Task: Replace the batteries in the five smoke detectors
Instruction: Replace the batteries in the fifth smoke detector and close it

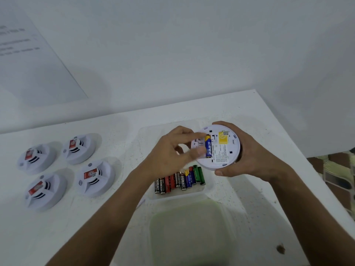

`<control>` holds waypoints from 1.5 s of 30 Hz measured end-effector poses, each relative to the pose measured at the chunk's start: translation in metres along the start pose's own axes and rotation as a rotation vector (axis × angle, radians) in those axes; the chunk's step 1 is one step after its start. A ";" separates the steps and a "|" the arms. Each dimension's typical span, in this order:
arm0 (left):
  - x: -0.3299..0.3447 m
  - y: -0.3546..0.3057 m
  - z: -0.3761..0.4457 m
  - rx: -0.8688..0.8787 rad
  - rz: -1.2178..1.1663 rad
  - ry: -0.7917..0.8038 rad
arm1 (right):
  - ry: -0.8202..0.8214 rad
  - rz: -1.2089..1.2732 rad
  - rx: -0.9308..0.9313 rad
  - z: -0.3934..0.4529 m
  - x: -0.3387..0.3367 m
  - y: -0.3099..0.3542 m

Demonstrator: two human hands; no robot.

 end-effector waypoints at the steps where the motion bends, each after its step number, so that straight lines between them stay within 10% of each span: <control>1: -0.006 0.002 0.004 -0.016 -0.054 -0.072 | -0.007 0.001 0.003 0.000 -0.002 0.000; 5: -0.029 0.026 0.024 -0.174 0.062 -0.279 | -0.040 -0.016 0.031 -0.005 -0.011 -0.005; 15: 0.001 0.074 0.069 -0.460 0.496 0.139 | -0.068 -0.004 0.071 -0.017 -0.016 -0.016; 23: -0.005 0.073 0.065 -0.483 0.279 -0.012 | -0.065 0.006 0.081 -0.018 -0.012 -0.022; 31: -0.029 -0.017 0.021 -0.092 0.240 -0.444 | -0.050 -0.008 0.055 -0.008 -0.003 -0.015; 45: -0.007 -0.036 -0.078 0.340 0.514 -0.472 | 0.026 0.072 -0.016 0.000 0.038 0.012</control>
Point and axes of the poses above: each hand's wrist, its own z-axis towards the middle knuckle, its own x-axis out of the palm, y = z × x, the point moved 6 cm from there along z, towards the middle knuckle, and after that the axes turned 6 degrees about -z, right-handed, at the moved point
